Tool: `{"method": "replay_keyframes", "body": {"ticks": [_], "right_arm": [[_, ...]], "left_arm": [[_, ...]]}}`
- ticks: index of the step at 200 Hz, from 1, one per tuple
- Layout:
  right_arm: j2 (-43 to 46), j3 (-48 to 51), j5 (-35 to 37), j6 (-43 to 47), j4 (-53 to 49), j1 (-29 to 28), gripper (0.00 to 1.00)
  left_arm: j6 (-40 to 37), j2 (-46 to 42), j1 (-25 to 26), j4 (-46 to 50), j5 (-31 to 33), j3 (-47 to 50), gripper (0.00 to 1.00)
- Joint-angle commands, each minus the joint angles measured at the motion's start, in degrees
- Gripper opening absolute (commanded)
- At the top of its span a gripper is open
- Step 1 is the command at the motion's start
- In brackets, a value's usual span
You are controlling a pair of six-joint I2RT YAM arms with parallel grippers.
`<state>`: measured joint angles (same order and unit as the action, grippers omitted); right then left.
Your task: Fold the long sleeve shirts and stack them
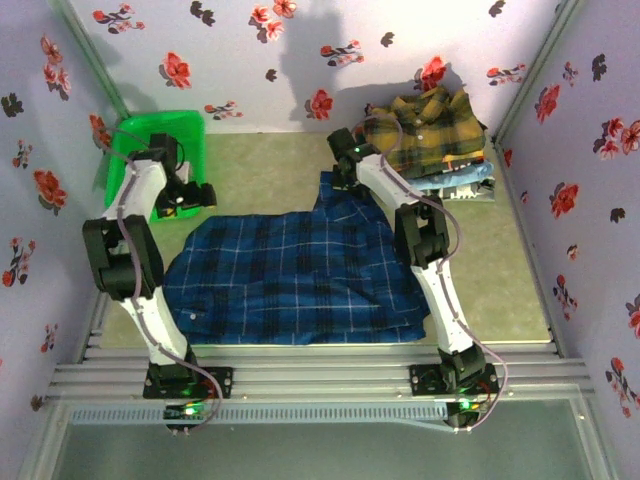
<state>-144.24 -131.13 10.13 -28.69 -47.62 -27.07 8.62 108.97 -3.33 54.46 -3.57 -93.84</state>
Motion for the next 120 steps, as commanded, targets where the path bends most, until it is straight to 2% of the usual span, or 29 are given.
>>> {"method": "replay_keyframes", "body": {"ticks": [1, 37, 63, 89, 120], "right_arm": [[4.5, 1.2, 0.5, 0.7, 0.5, -0.4, 0.0], [5.6, 1.8, 0.0, 1.3, 0.7, -0.4, 0.0], [5.8, 1.9, -0.9, 1.2, 0.7, -0.5, 0.0], [6.2, 2.3, -1.3, 1.2, 0.5, -0.9, 0.0], [8.9, 5.4, 1.2, 1.3, -0.2, -1.4, 0.0]], "left_arm": [[-0.2, -4.4, 1.1, -0.6, 0.6, -3.2, 0.97], [0.8, -4.8, 5.3, 0.2, 0.2, -2.0, 0.95], [3.0, -3.5, 6.7, -1.5, -2.4, -0.3, 0.83], [2.8, -0.6, 8.3, -4.9, -2.5, -0.7, 0.72], [2.0, 4.9, 8.9, -4.9, 3.5, -2.4, 0.61]]}}
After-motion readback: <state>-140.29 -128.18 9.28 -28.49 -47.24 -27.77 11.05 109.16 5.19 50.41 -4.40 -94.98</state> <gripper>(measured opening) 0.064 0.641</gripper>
